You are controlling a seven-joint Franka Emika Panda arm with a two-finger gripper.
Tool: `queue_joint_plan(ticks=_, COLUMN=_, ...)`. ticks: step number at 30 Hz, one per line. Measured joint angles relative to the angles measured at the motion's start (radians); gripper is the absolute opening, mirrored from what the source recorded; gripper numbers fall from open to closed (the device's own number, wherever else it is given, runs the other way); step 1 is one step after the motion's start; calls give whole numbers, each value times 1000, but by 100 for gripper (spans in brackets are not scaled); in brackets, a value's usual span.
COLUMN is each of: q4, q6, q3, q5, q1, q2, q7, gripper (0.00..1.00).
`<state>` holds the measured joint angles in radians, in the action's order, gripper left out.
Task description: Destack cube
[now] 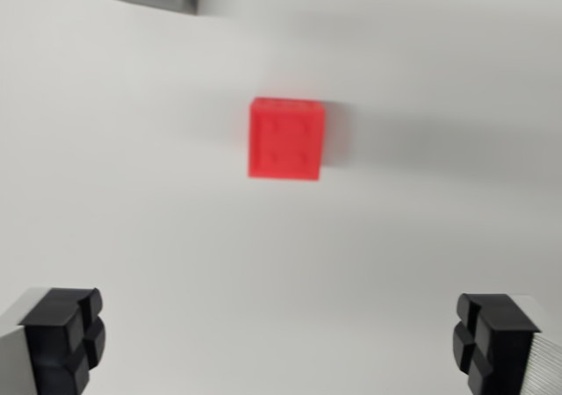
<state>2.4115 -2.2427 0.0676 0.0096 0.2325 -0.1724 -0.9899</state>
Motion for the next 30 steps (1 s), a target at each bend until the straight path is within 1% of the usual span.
queue_joint_plan(ticks=6, q4=-22, q6=46, q3=0, q5=1, q1=0, q2=-24, q7=1, gripper=100)
queue_joint_plan(ticks=14, q4=-42, q6=82, q3=-1, q5=2, q1=0, q2=-39, q7=2, gripper=100)
queue_joint_plan(ticks=21, q4=-52, q6=95, q3=-1, q5=2, q1=0, q2=-44, q7=3, gripper=100)
queue_joint_plan(ticks=30, q4=-52, q6=95, q3=-1, q5=2, q1=0, q2=-42, q7=3, gripper=100)
